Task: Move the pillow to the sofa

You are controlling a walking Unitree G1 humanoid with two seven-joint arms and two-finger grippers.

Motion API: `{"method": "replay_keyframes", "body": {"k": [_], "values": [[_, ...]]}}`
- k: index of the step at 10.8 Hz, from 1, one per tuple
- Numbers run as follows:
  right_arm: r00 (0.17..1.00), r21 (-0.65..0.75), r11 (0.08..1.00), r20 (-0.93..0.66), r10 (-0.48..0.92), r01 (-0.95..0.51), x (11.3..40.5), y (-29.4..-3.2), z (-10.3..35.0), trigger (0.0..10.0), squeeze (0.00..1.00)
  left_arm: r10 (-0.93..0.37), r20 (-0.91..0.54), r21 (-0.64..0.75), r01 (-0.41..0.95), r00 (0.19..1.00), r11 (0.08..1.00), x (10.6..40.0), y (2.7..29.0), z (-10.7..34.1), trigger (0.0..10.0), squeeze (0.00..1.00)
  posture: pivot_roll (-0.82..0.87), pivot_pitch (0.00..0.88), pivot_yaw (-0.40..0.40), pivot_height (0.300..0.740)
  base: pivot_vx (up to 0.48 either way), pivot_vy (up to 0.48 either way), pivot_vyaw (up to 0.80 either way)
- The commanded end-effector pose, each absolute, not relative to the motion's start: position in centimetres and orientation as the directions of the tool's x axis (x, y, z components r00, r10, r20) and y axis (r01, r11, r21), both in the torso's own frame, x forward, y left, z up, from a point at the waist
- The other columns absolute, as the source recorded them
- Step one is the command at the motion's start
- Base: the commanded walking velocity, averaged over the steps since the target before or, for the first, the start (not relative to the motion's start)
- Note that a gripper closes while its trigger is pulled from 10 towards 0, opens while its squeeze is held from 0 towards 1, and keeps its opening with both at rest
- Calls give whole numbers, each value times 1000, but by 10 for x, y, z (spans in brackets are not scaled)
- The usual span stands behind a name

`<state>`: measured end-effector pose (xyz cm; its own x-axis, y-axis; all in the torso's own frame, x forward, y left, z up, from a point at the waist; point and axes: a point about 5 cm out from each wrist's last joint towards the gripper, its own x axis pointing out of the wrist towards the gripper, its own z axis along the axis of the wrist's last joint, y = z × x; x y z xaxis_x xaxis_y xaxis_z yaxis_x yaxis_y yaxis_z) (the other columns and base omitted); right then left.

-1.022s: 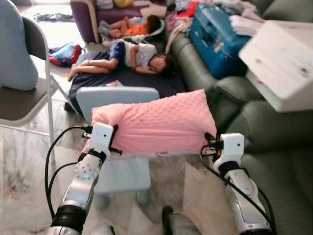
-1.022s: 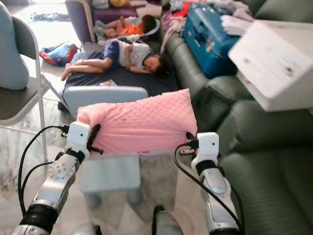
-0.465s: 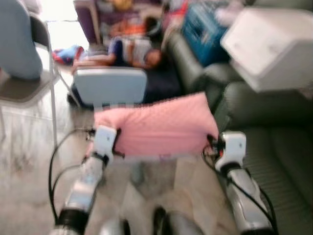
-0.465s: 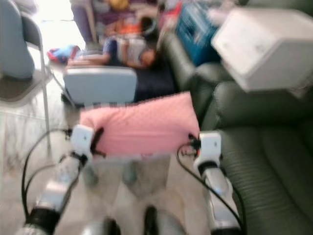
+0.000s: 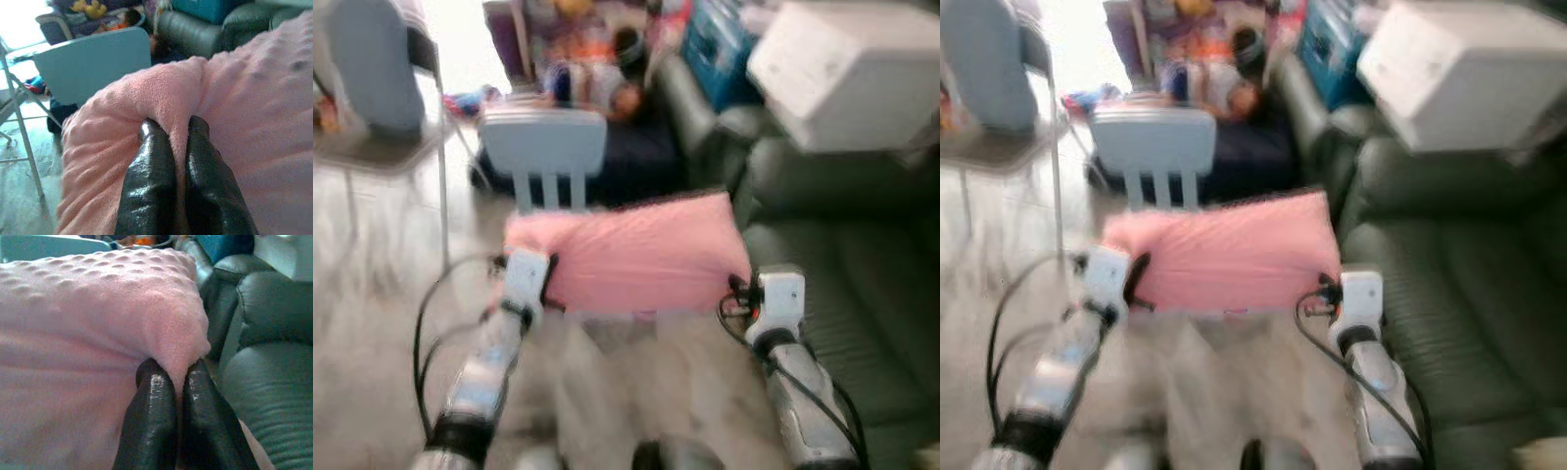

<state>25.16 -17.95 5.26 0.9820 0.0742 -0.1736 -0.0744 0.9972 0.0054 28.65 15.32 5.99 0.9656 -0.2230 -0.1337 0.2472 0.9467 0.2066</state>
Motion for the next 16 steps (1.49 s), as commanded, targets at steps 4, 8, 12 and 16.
{"method": "replay_keyframes", "body": {"k": [4, 8, 12, 16], "values": [[987, -12, 999, -154, 50, -53, 258, -183, 60, 10000, 0, -212, -129, 184, 233, 969, 955, 290, 159, 63, 10000, 0, -75, 58, -32, 740, 0, 0, -400], [987, -23, 999, -155, 41, -45, 258, -187, 60, 10000, 0, -216, -129, 180, 237, 968, 955, 292, 159, 63, 10000, 0, -81, 54, -31, 740, 0, 67, -800], [987, -28, 999, -156, 41, -46, 258, -187, 61, 10000, 0, -232, -135, 183, 255, 963, 949, 288, 157, 61, 10000, 0, -79, 69, -30, 740, 0, 440, -800], [986, -27, 999, -165, 37, -42, 256, -185, 58, 10000, 0, -234, -140, 197, 259, 962, 946, 286, 157, 60, 10000, 0, -77, 82, -26, 740, 0, 110, -200]]}}
